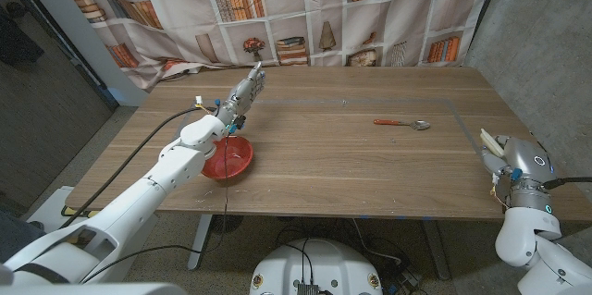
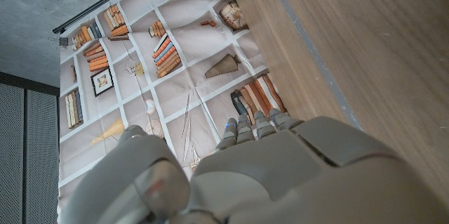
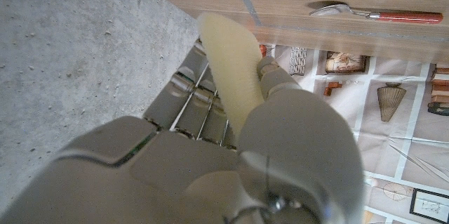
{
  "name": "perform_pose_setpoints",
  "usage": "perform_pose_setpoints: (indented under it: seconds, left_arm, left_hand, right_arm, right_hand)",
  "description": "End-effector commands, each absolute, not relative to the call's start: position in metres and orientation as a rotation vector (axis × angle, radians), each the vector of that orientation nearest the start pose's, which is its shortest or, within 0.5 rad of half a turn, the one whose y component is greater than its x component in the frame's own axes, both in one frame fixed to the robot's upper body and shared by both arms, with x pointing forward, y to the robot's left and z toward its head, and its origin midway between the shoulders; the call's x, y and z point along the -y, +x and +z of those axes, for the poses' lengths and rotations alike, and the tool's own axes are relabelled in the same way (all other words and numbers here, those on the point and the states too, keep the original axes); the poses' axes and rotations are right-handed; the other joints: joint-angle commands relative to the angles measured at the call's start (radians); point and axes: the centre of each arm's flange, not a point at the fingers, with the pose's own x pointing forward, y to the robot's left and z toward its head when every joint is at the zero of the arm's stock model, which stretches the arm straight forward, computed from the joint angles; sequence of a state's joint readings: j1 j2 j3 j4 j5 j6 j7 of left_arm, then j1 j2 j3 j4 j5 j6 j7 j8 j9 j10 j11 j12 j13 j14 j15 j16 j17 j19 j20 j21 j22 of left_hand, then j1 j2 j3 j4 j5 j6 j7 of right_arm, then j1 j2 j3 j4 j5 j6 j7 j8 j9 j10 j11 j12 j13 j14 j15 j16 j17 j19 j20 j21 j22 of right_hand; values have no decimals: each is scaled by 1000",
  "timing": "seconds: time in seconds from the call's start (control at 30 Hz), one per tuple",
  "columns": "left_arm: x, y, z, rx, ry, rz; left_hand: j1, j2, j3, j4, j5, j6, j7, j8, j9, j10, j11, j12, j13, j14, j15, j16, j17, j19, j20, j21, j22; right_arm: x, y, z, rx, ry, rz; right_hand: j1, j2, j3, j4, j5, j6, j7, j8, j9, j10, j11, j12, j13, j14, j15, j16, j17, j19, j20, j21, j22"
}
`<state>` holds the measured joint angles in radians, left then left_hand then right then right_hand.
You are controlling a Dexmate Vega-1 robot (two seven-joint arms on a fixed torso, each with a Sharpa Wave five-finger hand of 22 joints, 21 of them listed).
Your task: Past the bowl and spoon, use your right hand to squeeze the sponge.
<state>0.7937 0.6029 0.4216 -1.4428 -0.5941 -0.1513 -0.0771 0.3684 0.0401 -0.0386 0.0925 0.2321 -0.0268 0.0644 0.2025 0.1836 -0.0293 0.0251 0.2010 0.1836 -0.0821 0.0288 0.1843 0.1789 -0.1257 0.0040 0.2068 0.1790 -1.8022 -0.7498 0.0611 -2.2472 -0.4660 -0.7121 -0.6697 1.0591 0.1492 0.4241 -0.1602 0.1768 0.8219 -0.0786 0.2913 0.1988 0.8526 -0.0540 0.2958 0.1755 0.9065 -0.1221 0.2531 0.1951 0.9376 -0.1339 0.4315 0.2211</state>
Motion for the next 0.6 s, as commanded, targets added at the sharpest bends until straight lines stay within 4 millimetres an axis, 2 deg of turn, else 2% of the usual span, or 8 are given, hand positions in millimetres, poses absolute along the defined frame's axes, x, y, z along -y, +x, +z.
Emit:
perform_pose_setpoints:
  seconds: [0.03,0.13,0.2,0.3,0.43,0.6]
  left_arm:
    - [-266,637,10,572,141,-332]
    - [-267,636,9,570,140,-330]
    - [-268,636,8,570,141,-329]
    - [-269,634,7,570,142,-325]
    - [-271,631,6,571,141,-319]
    - [-273,629,6,571,142,-312]
  left_hand:
    - [2,2,-3,2,0,5,-3,-3,3,4,-3,3,4,3,-1,3,5,-1,3,-1,5]
    - [2,2,-3,2,0,7,-3,-3,3,3,-3,3,4,4,-1,3,5,-1,3,-1,5]
    - [2,2,-4,2,-1,7,-3,-3,3,3,-2,3,4,3,-1,3,5,-1,3,-1,5]
    - [2,3,-4,2,-1,8,-3,-2,3,4,-3,3,4,3,-1,3,5,-1,3,-1,5]
    - [2,3,-4,2,-1,9,-3,-2,3,4,-3,3,4,3,0,3,5,-1,3,-1,5]
    - [3,4,-5,2,-1,9,-5,-2,3,5,-1,3,4,3,-1,3,5,-1,4,-1,5]
  right_arm:
    - [400,401,-119,291,-1134,-791]
    - [399,401,-116,300,-1122,-779]
    - [398,401,-115,300,-1115,-783]
    - [397,402,-113,311,-1113,-770]
    - [396,403,-110,316,-1114,-763]
    - [394,405,-107,314,-1112,-746]
  right_hand:
    - [8,31,13,23,4,6,9,-12,5,4,9,-14,2,15,-88,-6,8,1,-85,15,9]
    - [-19,43,12,59,-1,0,10,-26,7,16,17,-25,2,46,-89,-1,10,14,-84,36,17]
    - [-23,44,22,71,-1,-5,8,-38,8,48,15,-25,2,79,-93,2,8,33,-86,57,22]
    - [-18,44,40,77,-1,-3,10,-48,10,86,9,-28,3,128,-98,7,5,59,-88,86,28]
    - [4,44,66,73,-2,8,17,-56,14,129,6,-32,5,196,-101,17,6,90,-91,123,35]
    - [22,47,81,74,-3,6,18,-64,19,159,2,-33,9,259,-103,29,10,126,-92,162,45]
